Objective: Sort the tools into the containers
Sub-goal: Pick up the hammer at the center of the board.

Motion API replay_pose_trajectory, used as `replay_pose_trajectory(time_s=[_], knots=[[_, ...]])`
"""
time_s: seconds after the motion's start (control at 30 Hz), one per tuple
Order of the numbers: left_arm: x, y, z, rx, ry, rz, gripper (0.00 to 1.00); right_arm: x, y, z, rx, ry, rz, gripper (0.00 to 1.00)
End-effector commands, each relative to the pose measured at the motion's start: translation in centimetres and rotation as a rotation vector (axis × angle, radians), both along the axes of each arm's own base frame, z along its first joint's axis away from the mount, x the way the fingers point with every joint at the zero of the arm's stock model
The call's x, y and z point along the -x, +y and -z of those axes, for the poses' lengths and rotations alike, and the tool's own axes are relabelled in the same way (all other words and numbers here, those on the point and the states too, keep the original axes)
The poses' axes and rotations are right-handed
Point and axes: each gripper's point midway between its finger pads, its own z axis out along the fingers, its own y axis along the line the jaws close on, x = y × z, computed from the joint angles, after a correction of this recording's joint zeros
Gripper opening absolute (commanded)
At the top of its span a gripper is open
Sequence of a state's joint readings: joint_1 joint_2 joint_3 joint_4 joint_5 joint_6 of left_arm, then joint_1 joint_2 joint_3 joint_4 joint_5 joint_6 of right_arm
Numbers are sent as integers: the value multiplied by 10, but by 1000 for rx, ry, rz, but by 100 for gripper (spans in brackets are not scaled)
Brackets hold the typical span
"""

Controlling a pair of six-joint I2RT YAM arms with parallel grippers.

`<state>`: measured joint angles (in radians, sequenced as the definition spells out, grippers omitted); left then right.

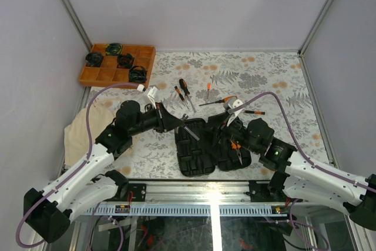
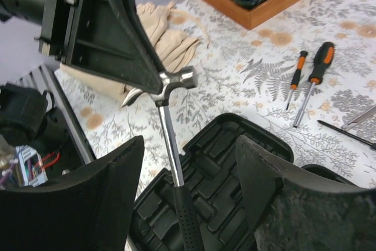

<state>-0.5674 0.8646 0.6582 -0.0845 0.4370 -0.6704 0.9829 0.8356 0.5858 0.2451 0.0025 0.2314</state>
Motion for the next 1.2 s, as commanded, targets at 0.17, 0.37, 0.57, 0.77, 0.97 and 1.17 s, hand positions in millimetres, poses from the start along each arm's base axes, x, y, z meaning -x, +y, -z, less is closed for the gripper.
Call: replay_pose_trajectory(time_s=[0.17,0.37,0.57,0.77,0.97,1.17], knots=[[-19,9,-46,70,-219,-102,0,-42,-41,-33,-227,153,418,72],[-33,33,-82,78,-523,-235,0,-47,-44,-32,-288,266,493,72],[-24,36,-106,53,-768,-192,0,-54,-41,-41,-453,358,552,72],[-13,34,-122,112,-928,-160,0,-61,-29,-50,-647,503,573,72],[3,33,-125,155,-1069,-122,0,-68,-10,-60,-878,659,541,73],[6,34,-128,152,-1121,-118,0,-70,7,-48,-976,828,532,74]])
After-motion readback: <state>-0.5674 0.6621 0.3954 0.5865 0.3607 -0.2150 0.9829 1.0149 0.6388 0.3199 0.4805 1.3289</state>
